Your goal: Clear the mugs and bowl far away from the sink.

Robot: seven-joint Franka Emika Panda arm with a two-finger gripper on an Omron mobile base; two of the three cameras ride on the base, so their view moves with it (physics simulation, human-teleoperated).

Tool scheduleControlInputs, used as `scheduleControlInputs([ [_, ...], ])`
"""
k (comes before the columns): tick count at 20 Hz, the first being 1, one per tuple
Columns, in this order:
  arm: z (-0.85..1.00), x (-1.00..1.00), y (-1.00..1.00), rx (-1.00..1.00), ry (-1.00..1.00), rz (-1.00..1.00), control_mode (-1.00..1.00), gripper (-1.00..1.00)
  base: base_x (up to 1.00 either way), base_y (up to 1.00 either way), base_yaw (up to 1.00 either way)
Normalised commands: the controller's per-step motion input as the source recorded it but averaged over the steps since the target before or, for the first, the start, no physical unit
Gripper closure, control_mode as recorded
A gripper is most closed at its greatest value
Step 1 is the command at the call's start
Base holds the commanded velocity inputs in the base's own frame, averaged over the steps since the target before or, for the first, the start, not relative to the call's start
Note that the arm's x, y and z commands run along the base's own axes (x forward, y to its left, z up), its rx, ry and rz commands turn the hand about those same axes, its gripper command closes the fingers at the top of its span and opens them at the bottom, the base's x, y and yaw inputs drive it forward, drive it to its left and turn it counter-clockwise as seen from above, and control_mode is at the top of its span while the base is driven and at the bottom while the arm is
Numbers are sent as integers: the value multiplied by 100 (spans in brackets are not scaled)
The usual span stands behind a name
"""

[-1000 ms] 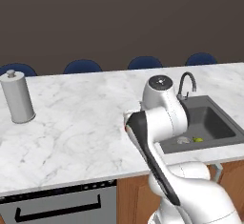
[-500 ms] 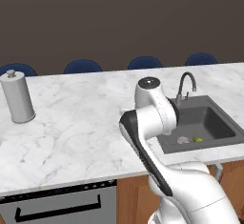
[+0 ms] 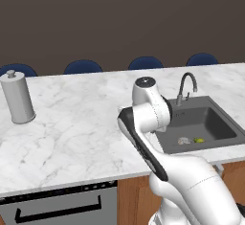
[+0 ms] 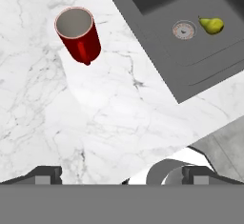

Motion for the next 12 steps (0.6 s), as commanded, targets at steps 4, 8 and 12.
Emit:
scheduleControlInputs([
  [4,-19,47,0,0,1,0,-100,-100,0,0,0],
  [8,-9,46,0,0,0,0,-100,-100,0,0,0],
  [12,-26,48,0,0,0,5,-100,-100,0,0,0],
])
